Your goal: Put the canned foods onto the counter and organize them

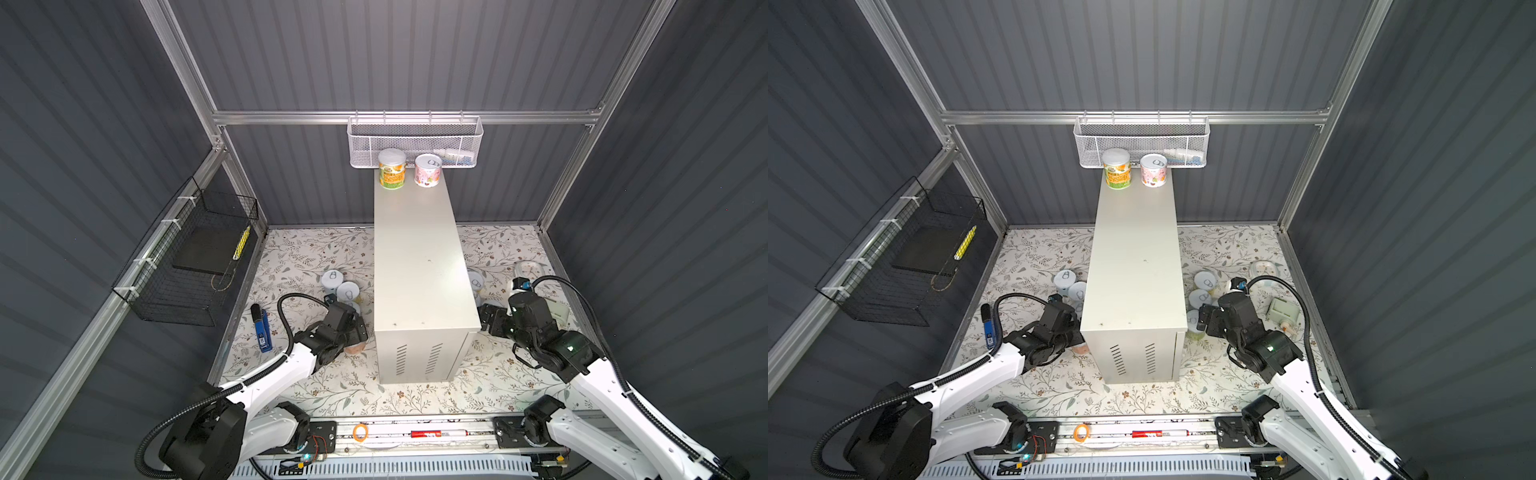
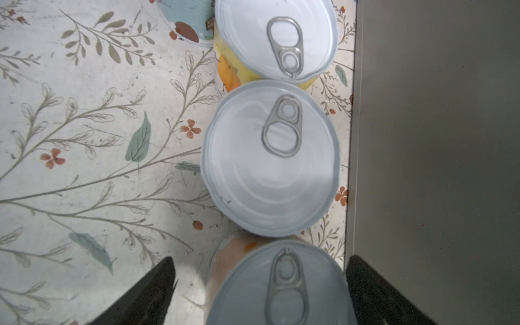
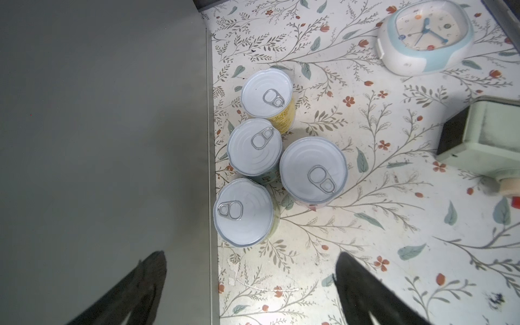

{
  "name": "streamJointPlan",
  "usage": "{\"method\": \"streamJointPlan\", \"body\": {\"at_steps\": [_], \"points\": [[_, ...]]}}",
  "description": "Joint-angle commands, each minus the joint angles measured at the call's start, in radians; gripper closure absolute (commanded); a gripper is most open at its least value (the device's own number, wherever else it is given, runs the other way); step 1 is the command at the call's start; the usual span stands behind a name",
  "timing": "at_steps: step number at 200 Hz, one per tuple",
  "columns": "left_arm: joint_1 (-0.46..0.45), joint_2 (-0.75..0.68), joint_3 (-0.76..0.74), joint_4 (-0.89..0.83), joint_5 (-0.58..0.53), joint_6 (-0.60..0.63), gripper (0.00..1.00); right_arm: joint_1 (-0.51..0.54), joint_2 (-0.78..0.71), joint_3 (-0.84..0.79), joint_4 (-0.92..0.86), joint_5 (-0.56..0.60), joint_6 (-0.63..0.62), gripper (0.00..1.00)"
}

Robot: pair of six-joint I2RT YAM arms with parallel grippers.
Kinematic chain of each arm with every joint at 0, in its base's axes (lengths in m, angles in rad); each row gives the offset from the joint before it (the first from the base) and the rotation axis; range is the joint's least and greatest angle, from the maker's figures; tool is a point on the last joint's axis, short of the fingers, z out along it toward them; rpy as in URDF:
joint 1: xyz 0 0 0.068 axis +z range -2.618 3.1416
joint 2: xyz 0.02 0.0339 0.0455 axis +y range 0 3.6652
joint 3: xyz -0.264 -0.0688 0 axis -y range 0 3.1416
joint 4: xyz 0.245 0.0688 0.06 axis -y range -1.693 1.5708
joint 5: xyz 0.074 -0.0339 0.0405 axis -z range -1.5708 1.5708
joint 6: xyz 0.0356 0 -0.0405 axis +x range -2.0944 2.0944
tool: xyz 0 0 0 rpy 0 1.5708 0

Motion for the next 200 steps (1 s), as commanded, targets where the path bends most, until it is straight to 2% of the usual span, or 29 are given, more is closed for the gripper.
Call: {"method": "streamJointPlan", "body": {"at_steps": [1, 56, 116, 135, 200], "points": [[-0.009, 0.028, -0.033, -0.031, -0.021, 0.002, 0.06, -0.002, 0.007, -0.013, 0.011, -0.001, 0.006, 0.05], [-0.028, 0.052, -0.033, -0.024, -0.034, 0.022, 0.03, -0.003, 0.012, -0.016, 0.018, -0.005, 0.006, 0.05], [-0.049, 0.075, -0.047, -0.026, -0.050, 0.008, 0.07, -0.003, 0.021, -0.019, 0.026, -0.016, 0.009, 0.05], [-0.051, 0.073, -0.046, -0.032, -0.067, 0.001, 0.12, -0.002, 0.021, -0.019, 0.029, -0.018, 0.009, 0.05], [-0.050, 0.123, -0.022, -0.035, -0.083, 0.001, 0.37, -0.004, 0.018, -0.020, 0.029, -0.016, 0.004, 0.05]]}}
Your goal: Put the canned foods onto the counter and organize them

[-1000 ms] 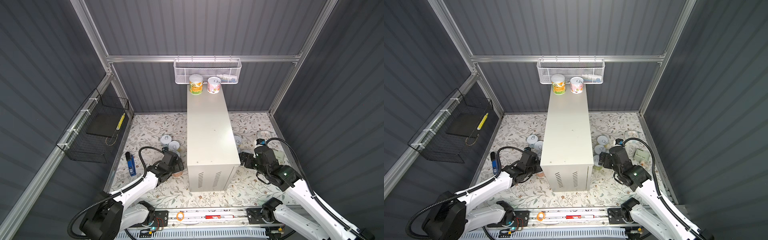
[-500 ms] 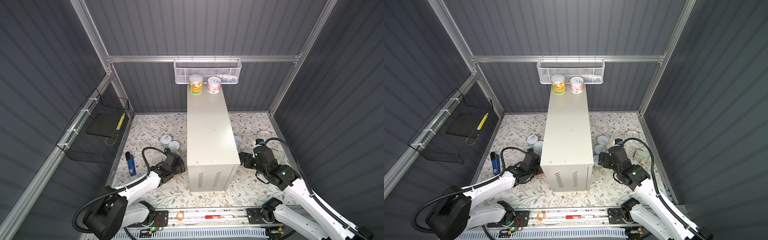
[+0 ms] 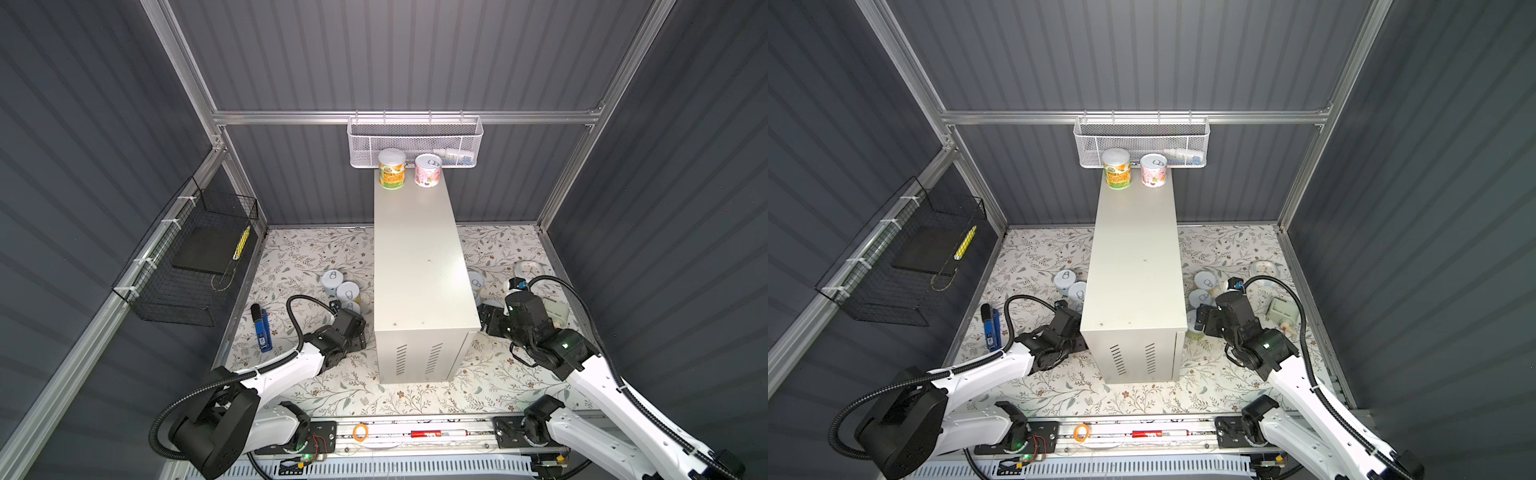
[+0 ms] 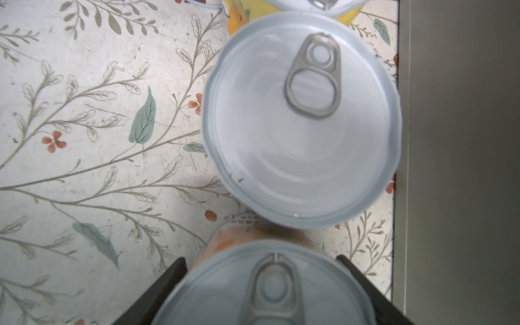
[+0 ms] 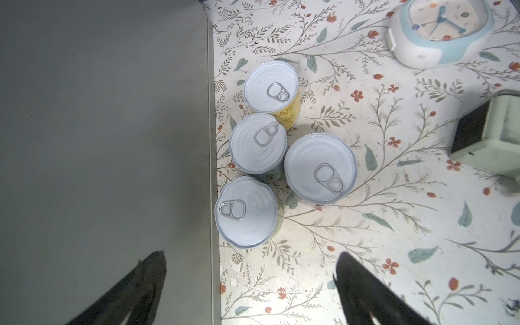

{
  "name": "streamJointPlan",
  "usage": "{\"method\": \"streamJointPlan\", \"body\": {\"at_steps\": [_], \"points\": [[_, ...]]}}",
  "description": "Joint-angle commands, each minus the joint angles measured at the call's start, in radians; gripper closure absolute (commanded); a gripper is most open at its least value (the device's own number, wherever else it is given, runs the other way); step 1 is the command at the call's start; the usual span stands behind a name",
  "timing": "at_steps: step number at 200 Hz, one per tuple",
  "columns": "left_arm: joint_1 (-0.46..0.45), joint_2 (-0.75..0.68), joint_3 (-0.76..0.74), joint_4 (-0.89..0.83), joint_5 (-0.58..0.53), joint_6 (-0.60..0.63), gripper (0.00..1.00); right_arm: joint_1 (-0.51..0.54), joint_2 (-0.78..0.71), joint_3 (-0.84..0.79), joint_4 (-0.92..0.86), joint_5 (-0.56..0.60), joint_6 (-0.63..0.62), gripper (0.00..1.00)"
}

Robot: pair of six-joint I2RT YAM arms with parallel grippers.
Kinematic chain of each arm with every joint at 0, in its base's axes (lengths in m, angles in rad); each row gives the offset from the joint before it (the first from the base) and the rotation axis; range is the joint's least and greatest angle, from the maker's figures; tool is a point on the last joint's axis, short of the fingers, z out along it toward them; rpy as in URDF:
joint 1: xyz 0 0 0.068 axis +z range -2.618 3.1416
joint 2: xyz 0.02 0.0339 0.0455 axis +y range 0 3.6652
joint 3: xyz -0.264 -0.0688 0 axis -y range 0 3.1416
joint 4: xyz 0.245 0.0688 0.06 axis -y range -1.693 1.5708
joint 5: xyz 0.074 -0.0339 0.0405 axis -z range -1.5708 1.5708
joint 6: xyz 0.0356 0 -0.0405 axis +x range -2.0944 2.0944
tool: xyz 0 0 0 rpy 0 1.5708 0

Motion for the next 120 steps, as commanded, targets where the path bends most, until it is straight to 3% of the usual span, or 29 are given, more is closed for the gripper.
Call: {"method": "streamJointPlan", "body": {"at_steps": [1, 16, 35, 82, 120], "points": [[-0.001, 0.032, -0.001, -0.048, 0.008, -0.005, 0.38, -0.003, -0.005, -0.009, 0.006, 0.003, 0.004, 0.05], [-0.002, 0.029, -0.002, -0.049, 0.007, -0.004, 0.54, -0.003, -0.006, -0.011, 0.008, 0.004, 0.003, 0.05], [-0.002, 0.022, 0.008, -0.073, 0.002, -0.005, 1.00, -0.004, -0.005, -0.011, 0.010, 0.005, 0.004, 0.05], [-0.001, -0.089, 0.089, -0.246, -0.007, 0.031, 1.00, -0.004, -0.011, -0.004, 0.000, 0.006, 0.002, 0.05], [-0.001, -0.206, 0.289, -0.499, -0.056, 0.128, 1.00, -0.013, -0.032, 0.001, -0.008, 0.009, -0.007, 0.05]]}}
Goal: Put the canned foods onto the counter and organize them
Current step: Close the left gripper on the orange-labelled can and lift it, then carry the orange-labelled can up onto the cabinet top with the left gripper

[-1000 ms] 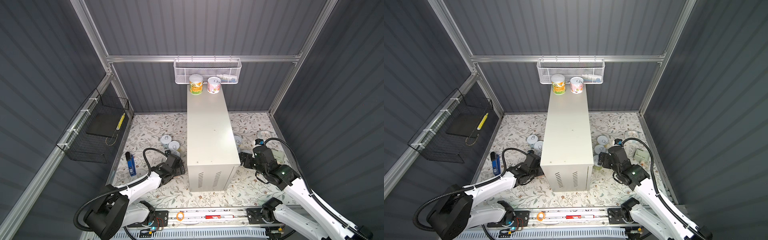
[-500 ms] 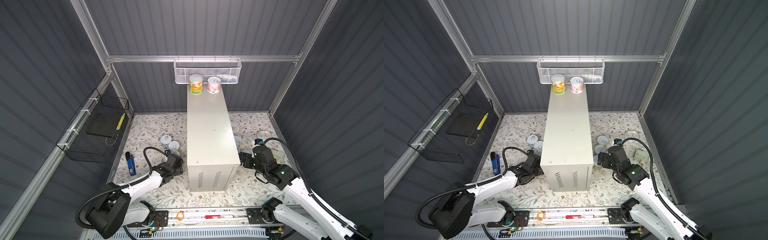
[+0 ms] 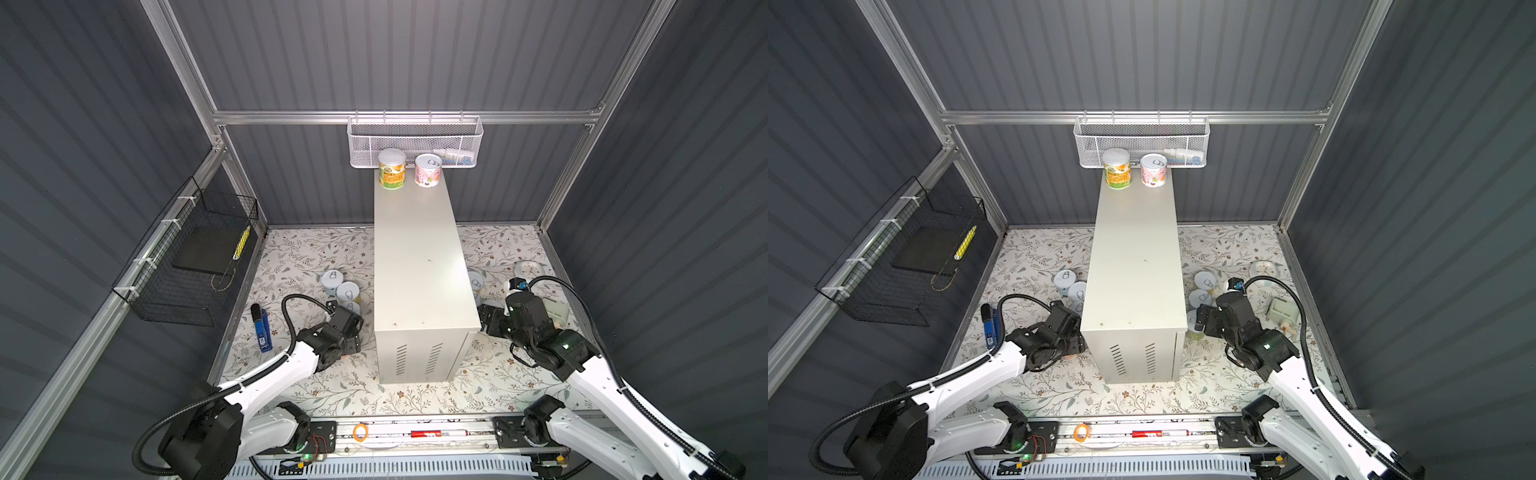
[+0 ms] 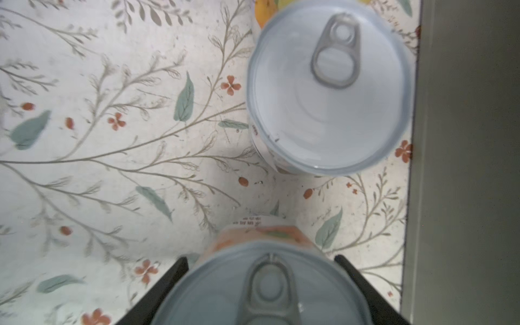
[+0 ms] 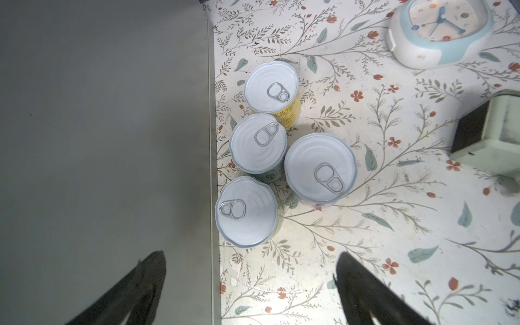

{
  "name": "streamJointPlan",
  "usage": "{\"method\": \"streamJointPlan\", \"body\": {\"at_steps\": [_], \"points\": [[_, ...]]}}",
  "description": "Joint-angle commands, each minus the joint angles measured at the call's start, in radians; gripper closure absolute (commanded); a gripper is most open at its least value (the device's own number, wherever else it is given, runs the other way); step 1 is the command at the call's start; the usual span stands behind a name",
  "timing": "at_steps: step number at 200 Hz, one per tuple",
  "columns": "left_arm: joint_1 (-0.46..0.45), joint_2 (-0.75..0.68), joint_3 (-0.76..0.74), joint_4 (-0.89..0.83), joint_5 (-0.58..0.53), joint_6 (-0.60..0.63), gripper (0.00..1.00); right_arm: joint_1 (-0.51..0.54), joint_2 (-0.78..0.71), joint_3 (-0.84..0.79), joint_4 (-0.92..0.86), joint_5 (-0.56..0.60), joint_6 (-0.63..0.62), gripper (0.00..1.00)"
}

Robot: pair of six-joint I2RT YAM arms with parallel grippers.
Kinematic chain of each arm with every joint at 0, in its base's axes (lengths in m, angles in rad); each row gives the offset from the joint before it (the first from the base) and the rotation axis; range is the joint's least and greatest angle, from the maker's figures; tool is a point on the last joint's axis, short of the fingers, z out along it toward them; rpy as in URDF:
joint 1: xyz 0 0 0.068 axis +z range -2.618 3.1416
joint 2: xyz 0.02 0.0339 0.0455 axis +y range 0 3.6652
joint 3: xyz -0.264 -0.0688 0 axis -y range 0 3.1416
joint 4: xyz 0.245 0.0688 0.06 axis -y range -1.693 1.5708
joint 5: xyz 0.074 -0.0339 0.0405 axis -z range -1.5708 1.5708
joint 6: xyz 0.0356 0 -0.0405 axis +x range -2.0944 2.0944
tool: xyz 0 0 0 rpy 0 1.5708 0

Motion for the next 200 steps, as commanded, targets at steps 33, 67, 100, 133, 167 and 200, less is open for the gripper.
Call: {"method": "streamJointPlan", "body": {"at_steps": [33, 67, 100, 133, 167, 200], "points": [[0.000, -0.064, 0.415, -0.353, -0.149, 0.223, 1.00, -0.017, -0.035, 0.027, -0.031, 0.013, -0.021, 0.04], [0.000, 0.021, 0.724, -0.468, -0.197, 0.349, 1.00, -0.035, -0.053, 0.068, -0.054, 0.010, -0.042, 0.04], [0.000, 0.120, 1.045, -0.515, -0.141, 0.443, 1.00, -0.038, -0.063, 0.112, -0.091, 0.009, -0.047, 0.04], [0.000, 0.265, 1.311, -0.523, 0.006, 0.499, 1.00, -0.039, -0.079, 0.131, -0.103, 0.013, -0.044, 0.04], [-0.001, 0.391, 1.462, -0.508, 0.079, 0.531, 1.00, -0.039, -0.095, 0.195, -0.142, 0.028, -0.046, 0.05], [-0.003, 0.483, 1.600, -0.519, 0.113, 0.552, 1.00, -0.039, -0.105, 0.260, -0.151, 0.044, -0.064, 0.05]]}}
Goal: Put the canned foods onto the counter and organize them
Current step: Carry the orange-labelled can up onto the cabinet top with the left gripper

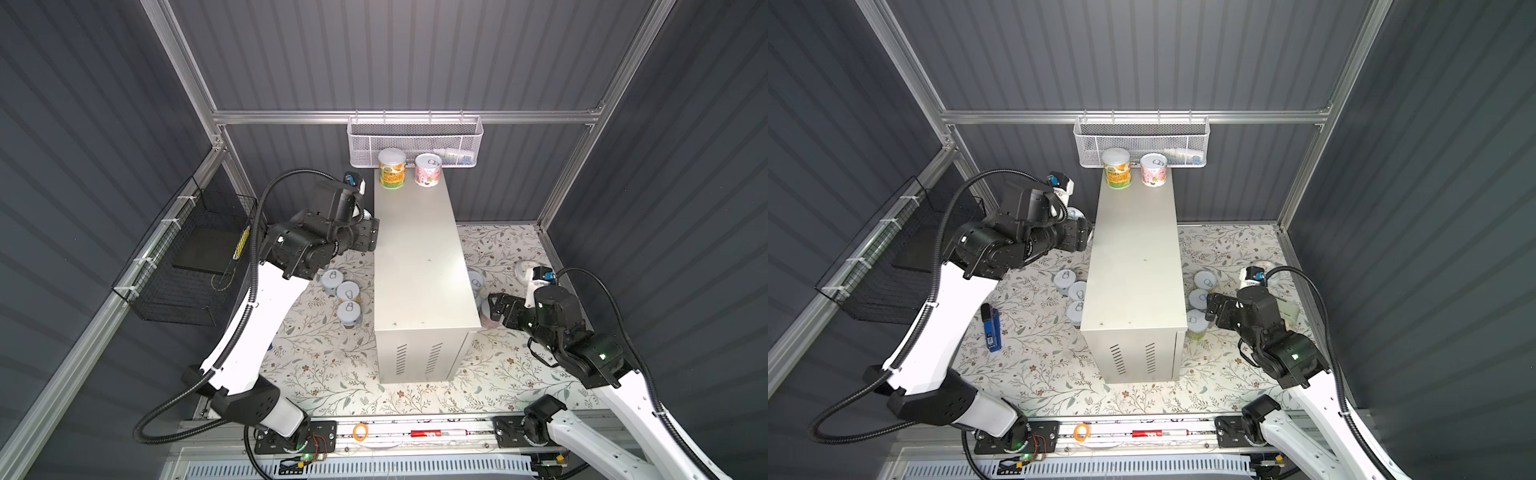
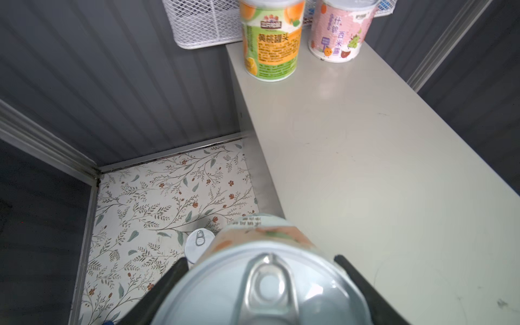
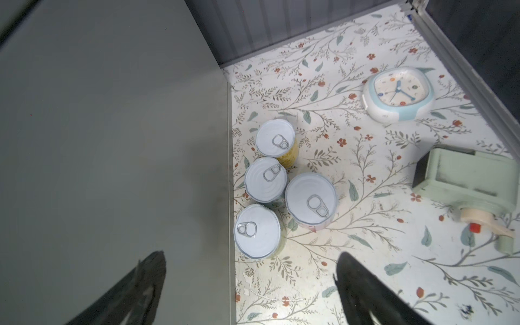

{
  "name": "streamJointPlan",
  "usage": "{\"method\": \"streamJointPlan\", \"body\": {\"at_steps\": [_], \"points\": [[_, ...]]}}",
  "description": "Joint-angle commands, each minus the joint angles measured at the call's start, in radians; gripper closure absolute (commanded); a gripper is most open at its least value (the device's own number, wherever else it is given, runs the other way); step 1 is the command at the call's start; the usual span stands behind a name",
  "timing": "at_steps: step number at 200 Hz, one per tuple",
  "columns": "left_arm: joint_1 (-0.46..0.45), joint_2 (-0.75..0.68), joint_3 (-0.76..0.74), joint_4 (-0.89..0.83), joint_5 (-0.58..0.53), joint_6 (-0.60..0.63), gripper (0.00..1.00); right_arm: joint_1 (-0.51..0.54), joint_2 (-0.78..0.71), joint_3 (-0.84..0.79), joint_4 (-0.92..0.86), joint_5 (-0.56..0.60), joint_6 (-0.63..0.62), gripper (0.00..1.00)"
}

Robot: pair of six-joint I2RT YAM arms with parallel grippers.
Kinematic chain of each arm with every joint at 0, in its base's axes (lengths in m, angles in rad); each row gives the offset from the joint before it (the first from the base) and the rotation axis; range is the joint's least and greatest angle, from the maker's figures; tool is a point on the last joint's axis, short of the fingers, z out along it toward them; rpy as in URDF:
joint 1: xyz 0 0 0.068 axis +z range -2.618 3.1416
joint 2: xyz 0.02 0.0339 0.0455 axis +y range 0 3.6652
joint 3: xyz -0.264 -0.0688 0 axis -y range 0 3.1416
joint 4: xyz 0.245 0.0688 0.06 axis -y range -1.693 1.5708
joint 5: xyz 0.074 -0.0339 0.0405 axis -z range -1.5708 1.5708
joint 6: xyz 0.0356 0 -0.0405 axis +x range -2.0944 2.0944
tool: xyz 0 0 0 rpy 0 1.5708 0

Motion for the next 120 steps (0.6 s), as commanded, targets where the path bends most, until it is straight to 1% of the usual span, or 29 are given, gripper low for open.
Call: {"method": "streamJointPlan", "body": {"at_steps": [1, 25, 64, 120], "points": [[-0.003, 0.028, 0.111, 0.016, 0.056, 0.048, 1.00, -0.003, -0.008, 0.064, -0.030, 0.028, -0.026, 0.05], [-0.015, 0.087, 0.186, 0.004, 0.090, 0.045, 1.00, -0.003, 0.015, 0.119, -0.037, 0.023, -0.044, 0.05], [-0.039, 0.160, 0.263, -0.012, 0.088, 0.049, 1.00, -0.002, 0.038, 0.203, -0.028, 0.001, -0.064, 0.05], [-0.067, 0.243, 0.307, -0.021, 0.073, 0.039, 1.00, -0.003, 0.095, 0.295, -0.002, -0.057, -0.087, 0.05]]}}
